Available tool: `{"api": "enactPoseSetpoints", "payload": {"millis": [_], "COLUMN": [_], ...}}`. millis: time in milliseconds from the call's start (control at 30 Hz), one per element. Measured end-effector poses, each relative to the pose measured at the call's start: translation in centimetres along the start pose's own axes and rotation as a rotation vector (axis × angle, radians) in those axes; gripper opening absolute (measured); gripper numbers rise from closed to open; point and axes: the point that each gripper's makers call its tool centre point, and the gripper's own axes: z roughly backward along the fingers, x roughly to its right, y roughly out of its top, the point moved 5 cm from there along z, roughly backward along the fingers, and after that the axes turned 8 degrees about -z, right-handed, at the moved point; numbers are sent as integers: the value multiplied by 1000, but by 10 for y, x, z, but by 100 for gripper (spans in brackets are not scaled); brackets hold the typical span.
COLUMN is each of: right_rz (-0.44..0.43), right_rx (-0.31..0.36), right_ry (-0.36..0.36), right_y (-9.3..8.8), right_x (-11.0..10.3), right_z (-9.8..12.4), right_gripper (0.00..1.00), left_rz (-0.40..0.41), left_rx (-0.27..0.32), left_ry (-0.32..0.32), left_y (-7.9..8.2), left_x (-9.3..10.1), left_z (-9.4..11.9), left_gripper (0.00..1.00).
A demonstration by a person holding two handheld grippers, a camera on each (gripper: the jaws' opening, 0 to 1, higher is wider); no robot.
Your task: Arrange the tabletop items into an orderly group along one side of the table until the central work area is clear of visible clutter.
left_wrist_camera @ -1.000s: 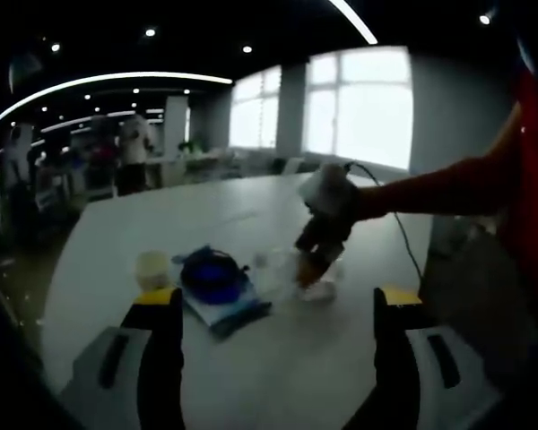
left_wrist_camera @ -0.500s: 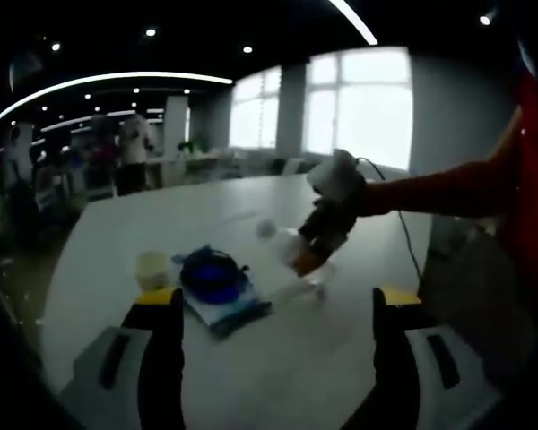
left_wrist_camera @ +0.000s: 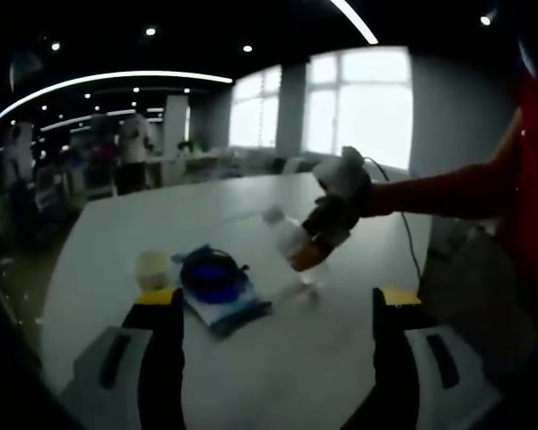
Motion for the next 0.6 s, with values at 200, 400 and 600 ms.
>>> {"api": "enactPoseSetpoints", "payload": {"millis": [200,400,600], "right_rz": [2,28,55], "right_rx": [29,72,127], "right_ry": [16,52,126], "right_y": [4,14,30], "right_x": [-3,-13,-31], "right_z": [1,7,13], "right_gripper": [37,37,37], "left_rz": [5,6,1], "left_rx": [3,4,14], "left_ry": [0,1,4], "left_y": [0,1,7], "left_x": [-1,-3,-9], "left_z": [1,2,4], "left_gripper": [83,83,83]}}
